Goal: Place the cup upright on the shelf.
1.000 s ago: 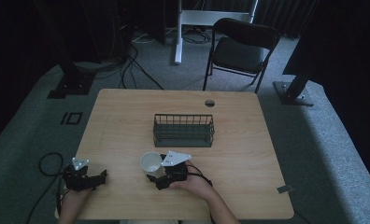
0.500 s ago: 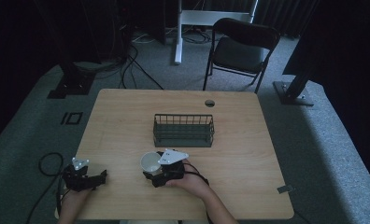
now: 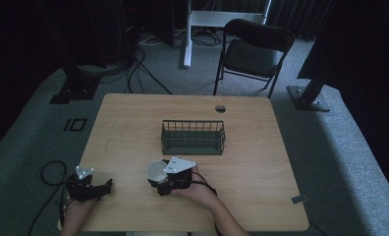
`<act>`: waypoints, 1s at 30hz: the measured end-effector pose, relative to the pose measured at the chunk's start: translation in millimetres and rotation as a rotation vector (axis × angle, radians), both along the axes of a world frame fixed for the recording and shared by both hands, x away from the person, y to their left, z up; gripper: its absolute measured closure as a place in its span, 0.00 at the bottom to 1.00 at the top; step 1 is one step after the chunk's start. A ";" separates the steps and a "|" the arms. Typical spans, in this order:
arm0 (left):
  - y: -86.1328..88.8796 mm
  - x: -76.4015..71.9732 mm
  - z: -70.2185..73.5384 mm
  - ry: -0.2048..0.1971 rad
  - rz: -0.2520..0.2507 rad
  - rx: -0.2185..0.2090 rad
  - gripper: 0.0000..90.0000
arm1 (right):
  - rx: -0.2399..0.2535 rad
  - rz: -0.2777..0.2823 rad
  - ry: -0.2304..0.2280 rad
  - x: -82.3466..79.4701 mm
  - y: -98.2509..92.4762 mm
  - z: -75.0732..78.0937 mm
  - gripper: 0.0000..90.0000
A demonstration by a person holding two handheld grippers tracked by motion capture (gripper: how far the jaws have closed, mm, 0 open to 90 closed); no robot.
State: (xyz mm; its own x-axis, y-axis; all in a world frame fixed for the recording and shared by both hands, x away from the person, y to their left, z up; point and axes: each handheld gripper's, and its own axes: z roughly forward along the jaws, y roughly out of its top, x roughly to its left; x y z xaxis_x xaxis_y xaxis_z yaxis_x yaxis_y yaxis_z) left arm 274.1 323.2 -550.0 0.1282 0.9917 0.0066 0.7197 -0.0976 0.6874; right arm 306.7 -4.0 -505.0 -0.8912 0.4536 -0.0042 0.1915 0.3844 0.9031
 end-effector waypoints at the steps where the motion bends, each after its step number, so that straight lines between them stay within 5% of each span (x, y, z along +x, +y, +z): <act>1: 0.0 0.0 0.0 0.000 0.000 0.000 0.01 | -0.006 0.000 -0.003 0.0 -0.1 0.4 0.22; 11: 0.0 0.0 0.0 0.000 0.000 -0.001 0.01 | 0.055 -0.023 0.046 4.0 -8.7 20.0 0.22; 30: 0.1 0.0 0.1 0.001 -0.001 0.001 0.01 | 0.113 -0.071 -0.065 14.2 -22.3 70.3 0.22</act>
State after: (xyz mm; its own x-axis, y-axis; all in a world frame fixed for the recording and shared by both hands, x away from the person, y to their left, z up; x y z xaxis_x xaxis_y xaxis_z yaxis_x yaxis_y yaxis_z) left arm 274.1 323.3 -549.9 0.1293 0.9916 0.0074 0.7202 -0.0990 0.6867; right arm 320.9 -26.3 -434.7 -0.8563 0.5164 -0.0063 0.1542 0.2674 0.9512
